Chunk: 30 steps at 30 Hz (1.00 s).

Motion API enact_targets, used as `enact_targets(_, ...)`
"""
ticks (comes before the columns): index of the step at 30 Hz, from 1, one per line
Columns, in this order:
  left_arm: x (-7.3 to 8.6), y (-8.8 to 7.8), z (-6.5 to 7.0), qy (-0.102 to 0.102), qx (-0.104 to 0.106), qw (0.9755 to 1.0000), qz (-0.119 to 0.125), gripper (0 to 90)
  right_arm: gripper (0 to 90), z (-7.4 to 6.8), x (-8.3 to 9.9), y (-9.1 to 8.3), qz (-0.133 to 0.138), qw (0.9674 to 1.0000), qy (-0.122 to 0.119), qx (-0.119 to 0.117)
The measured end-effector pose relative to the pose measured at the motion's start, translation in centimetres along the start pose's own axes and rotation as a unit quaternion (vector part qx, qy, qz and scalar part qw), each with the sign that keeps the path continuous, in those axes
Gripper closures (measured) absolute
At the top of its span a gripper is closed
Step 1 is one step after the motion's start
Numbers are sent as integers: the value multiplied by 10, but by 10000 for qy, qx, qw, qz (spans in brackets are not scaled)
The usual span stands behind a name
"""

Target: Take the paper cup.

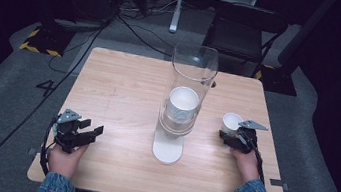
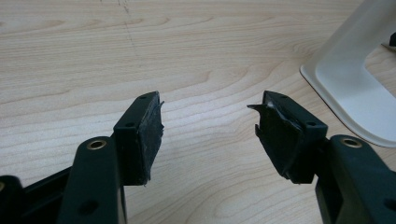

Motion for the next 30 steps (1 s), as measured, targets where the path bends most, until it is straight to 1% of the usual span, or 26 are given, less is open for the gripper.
enact_targets(1,0,0,0,14,0,10000,-7,400,292,-1,1,0,-73,9999,-101,49)
enact_targets(2,0,0,0,14,0,10000,-7,401,292,-1,1,0,-73,9999,-101,49)
enact_targets(3,-1,1,0,16,-9,10000,-7,401,278,-4,2,0,-155,9989,-417,170)
enact_targets(4,-1,1,0,18,-5,10000,-13,401,278,-4,2,0,-155,9989,-417,170)
enact_targets(6,-1,2,1,1,15,10000,-10,401,273,-4,1,-1,-211,9982,-551,137)
enact_targets(7,-2,3,1,4,33,10000,-23,401,212,-5,1,-2,-196,9985,-484,170)
enact_targets(8,-2,3,1,4,33,10000,-23,401,212,-5,1,-2,-196,9985,-484,170)
enact_targets(9,-2,4,1,13,30,10000,-11,401,204,-4,1,-4,-146,9991,-368,155)
enact_targets(10,-2,5,1,14,53,10000,-26,401,201,-3,0,-5,-102,9994,-299,115)
enact_targets(12,-3,7,2,15,58,10000,-27,401,164,-2,-1,-12,-41,9998,-174,28)
enact_targets(14,-4,9,3,14,74,10000,-29,401,159,-2,-1,-17,-74,9999,-106,-94)
enact_targets(15,-4,9,3,14,74,10000,-29,401,158,-2,-1,-20,-108,9998,-95,-161)
enact_targets(16,-4,9,3,23,89,10000,-29,401,158,-2,-1,-20,-108,9998,-95,-161)
enact_targets(17,-5,11,4,69,105,9999,-47,401,158,-3,-1,-27,-117,9996,-105,-247)
enact_targets(18,-5,11,4,69,105,9999,-47,401,158,-3,-1,-27,-117,9996,-105,-247)
enact_targets(19,-6,11,5,59,97,9999,-35,401,158,-3,-2,-31,-82,9996,-138,-251)
enact_targets(20,-6,12,6,76,115,9999,-41,401,157,-4,-4,-41,80,9996,-130,-258)
enact_targets(21,-6,12,6,76,115,9999,-41,401,157,-4,-4,-41,80,9996,-130,-258)
enact_targets(22,-6,12,6,95,127,9999,-50,401,156,-5,-5,-45,137,9995,-120,-262)
enact_targets(23,-6,11,9,105,148,9998,-60,401,157,-7,-8,-57,325,9989,-128,-299)
enact_targets(24,-6,11,9,105,148,9998,-60,401,157,-7,-8,-57,325,9989,-128,-299)
enact_targets(25,-5,11,11,125,171,9998,-62,401,156,-8,-10,-68,393,9987,-134,-302)
enact_targets(26,-5,11,11,125,171,9998,-62,401,156,-8,-11,-73,433,9984,-127,-326)
enact_targets(27,-5,11,12,141,186,9997,-66,400,156,-8,-11,-78,457,9983,-116,-346)
enact_targets(28,-5,11,13,165,195,9997,-67,400,156,-8,-11,-78,457,9983,-116,-346)
enact_targets(30,-5,10,17,205,218,9995,-98,398,155,-6,-11,-89,450,9983,-23,-379)
Point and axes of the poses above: each handheld gripper's, and its own axes: y roughly forward along the jaws, x roughly out of its underside, z roughly to its right, the point moved 3 cm from there along y, roughly forward along the jaws, and after that the axes turned 1 degree about x, right-handed, at the moved point
